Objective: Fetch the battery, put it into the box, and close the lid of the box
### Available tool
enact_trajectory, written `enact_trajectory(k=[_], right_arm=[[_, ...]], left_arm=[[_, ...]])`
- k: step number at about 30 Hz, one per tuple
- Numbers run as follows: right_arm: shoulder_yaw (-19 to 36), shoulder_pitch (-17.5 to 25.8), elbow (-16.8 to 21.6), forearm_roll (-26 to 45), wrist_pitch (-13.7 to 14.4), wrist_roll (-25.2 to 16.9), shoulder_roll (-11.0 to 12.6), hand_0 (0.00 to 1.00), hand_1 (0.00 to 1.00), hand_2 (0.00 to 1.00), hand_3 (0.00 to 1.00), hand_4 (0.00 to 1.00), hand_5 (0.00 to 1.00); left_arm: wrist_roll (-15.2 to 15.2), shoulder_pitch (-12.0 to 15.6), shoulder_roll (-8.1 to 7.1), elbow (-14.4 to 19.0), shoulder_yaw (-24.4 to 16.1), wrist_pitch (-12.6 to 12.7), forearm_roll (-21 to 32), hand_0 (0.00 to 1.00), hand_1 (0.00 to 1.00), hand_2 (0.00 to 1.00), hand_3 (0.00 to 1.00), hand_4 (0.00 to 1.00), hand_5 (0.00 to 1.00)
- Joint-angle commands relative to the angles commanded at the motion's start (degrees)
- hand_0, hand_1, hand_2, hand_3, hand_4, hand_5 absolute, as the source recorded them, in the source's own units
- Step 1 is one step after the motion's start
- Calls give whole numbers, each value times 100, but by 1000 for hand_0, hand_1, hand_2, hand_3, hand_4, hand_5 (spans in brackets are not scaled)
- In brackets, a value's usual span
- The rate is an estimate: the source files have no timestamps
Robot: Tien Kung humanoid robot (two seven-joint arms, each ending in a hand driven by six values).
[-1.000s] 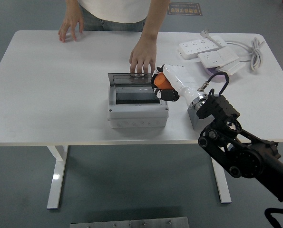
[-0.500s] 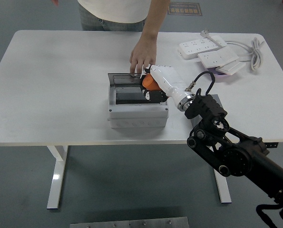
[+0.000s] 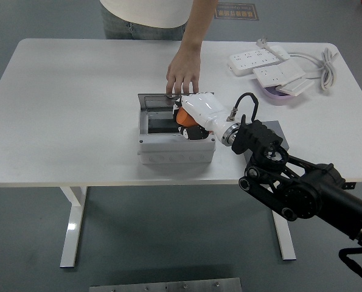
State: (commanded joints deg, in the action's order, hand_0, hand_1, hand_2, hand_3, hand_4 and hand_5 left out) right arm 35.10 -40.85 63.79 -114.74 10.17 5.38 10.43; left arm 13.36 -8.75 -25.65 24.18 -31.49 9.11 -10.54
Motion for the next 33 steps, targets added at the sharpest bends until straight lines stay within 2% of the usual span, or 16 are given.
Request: enact_trajectory(k=[9,33], right_arm=[[-175,-223,-79,54,-47,-21,-32,165,185,271,349,344,2],[-325,-458,-184,60,-18,-54,-373,163,185,272,350,355,2]], left_arm=[[92,48,23,18,-88,15,-96,646,717,582,566,610,62],[149,-16,17,18,-171,9,-226,645,717,583,566,609,62]])
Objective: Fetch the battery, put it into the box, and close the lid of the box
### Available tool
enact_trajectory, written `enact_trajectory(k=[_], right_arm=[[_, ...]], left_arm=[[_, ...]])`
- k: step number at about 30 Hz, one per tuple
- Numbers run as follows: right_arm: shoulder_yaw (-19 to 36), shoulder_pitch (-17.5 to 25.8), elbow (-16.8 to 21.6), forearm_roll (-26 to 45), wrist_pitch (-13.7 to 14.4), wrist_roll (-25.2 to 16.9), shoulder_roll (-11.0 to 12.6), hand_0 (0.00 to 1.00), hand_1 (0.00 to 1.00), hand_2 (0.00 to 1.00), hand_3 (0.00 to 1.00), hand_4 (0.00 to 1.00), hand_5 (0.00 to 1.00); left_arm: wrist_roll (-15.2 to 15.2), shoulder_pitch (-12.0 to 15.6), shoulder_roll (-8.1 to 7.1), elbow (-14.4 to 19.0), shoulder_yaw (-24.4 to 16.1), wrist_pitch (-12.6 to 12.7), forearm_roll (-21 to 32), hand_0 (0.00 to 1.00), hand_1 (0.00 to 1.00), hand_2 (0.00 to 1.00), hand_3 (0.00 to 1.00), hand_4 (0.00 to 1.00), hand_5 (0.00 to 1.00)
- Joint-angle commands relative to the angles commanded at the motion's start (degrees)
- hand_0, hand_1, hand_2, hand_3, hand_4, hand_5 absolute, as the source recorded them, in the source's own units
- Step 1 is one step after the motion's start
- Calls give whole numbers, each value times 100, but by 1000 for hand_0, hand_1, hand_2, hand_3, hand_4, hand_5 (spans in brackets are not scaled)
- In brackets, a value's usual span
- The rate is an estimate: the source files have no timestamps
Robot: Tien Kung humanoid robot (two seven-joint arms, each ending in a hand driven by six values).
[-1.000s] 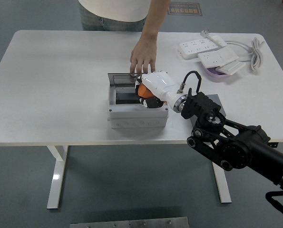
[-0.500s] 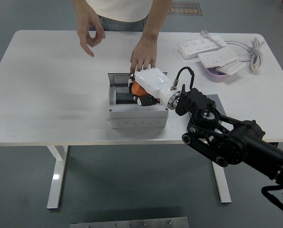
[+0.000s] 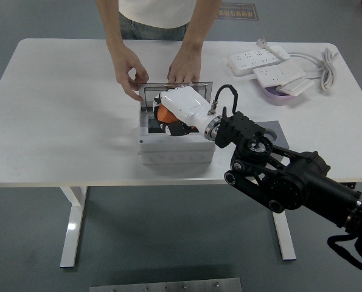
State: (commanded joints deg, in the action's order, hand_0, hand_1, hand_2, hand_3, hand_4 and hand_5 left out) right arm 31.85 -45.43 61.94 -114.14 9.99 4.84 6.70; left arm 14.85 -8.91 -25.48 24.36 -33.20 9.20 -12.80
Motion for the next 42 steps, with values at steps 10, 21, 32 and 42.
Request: enact_trajectory(k=[10,21,32,42], right_arm=[[42,-26,-230,31,250,-181,-67,161,186,272,350,356,2],[39,20,-509,196,628,-490,-116,162,186,272,350,359,2],[5,-10,-795,236,1011,-686,-167,164,189,271,349,357,2],[-261,-172,-935,168,549,-391,-149,163,188,271,348,351,2]], left_arm=[[26,-42,10,-1,-35,-9,-66,645,717,583,566,610,62],[52,-56,21,2,-60,-16,-117,645,716,582,565,609,63],[82,-93,30,3,-98,-26,-193,645,716,582,566,609,62],[95,-109,20,3,-119,-26,-225,645,716,582,564,609,64]])
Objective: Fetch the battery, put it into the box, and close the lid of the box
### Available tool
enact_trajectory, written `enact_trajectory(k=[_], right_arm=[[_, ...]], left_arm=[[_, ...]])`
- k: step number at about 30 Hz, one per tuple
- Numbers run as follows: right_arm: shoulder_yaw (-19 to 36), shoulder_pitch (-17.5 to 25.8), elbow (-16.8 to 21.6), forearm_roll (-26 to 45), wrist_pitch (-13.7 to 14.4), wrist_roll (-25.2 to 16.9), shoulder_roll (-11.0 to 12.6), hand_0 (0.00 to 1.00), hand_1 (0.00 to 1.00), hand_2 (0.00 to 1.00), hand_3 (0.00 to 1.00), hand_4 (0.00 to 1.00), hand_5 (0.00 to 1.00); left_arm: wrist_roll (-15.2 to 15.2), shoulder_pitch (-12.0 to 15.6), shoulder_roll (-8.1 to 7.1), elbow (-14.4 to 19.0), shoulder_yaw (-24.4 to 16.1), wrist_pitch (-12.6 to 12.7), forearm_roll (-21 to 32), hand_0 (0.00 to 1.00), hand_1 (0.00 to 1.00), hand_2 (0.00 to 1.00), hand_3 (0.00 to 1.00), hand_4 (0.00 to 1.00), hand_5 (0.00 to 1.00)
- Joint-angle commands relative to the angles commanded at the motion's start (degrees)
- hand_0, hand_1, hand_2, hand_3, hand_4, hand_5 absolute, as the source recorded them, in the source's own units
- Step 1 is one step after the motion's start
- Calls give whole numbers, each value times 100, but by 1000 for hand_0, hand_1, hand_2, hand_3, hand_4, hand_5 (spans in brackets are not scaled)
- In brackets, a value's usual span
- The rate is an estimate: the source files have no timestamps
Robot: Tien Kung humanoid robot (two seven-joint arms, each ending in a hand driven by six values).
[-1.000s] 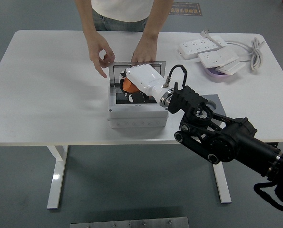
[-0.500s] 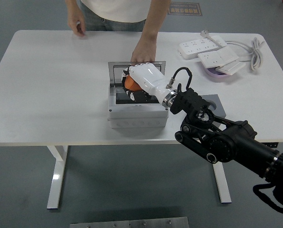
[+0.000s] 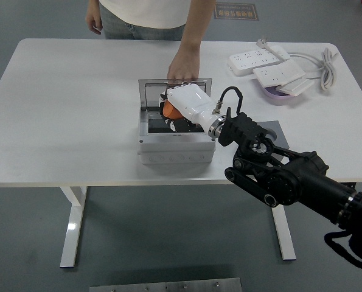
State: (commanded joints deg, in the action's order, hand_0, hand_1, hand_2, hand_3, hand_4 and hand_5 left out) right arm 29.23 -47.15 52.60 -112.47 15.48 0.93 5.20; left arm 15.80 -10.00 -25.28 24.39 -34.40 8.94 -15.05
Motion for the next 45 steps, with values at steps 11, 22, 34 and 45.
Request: enact_trajectory(k=[11,22,34,45], right_arm=[[-177,-172,-130,-40,-357,288,34,163,189,273,351,356,2],[-334,-268,-191,51,-410,302,2,164,189,273,349,355,2],[-160,-254,-285,353,-434,111,-4,165,189,276,357,365,2],[-110,-230,-340,476,-367,16,-38,343,376,466,607,568,40]], left_arm=[[12,-26,-8,-2,-20,-5,-35,645,716,582,565,611,62],[21,-39,-8,-2,-39,-4,-64,645,716,583,565,611,62],[22,-54,-8,-3,-50,4,-82,645,716,583,565,611,62],[48,-58,-7,3,-91,20,-125,645,715,584,566,612,62]])
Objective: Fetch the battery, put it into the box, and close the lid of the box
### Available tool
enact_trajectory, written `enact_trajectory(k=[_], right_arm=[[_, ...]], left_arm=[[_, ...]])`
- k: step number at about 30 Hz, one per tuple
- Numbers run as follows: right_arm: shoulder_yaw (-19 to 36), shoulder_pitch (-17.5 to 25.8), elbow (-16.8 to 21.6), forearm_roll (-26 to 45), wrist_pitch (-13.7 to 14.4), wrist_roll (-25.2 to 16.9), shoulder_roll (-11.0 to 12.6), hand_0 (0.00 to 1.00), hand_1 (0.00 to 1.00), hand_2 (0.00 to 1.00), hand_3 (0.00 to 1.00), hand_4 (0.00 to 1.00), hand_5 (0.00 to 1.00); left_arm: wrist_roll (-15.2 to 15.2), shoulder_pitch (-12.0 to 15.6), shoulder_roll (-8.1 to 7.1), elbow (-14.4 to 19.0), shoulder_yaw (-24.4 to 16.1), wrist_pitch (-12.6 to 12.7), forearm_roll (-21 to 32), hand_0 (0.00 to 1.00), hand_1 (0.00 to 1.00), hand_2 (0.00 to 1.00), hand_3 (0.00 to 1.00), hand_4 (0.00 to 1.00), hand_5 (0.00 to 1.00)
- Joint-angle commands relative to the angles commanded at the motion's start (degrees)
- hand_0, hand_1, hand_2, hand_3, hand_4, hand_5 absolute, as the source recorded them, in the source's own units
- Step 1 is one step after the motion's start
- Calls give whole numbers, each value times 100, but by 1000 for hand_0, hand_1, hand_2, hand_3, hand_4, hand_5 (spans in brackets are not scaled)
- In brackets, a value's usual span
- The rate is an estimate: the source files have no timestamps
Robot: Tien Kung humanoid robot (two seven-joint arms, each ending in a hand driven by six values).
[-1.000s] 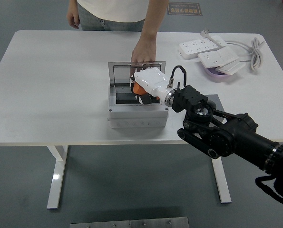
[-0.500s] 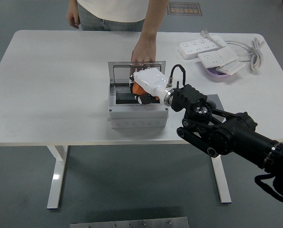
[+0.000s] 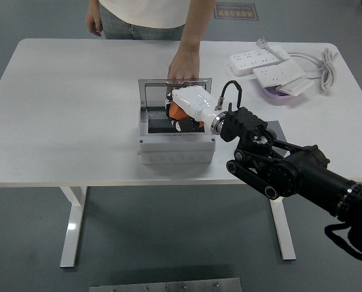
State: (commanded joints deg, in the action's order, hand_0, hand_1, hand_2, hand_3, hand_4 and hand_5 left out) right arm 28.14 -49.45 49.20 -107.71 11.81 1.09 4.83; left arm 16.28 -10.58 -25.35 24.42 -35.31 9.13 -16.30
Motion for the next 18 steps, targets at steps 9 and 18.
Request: enact_trajectory(k=[9,18], right_arm=[[-15,7,-35,28,-3,-48,-30,439,513,556,631,645,59],[-48,19,-71,66,29,-63,-67,507,548,565,628,771,191]], left_arm=[[13,-28,2,3,-22,7,-28,645,716,583,566,612,63],[45,-58,7,6,-64,8,-93,645,716,582,564,610,64]])
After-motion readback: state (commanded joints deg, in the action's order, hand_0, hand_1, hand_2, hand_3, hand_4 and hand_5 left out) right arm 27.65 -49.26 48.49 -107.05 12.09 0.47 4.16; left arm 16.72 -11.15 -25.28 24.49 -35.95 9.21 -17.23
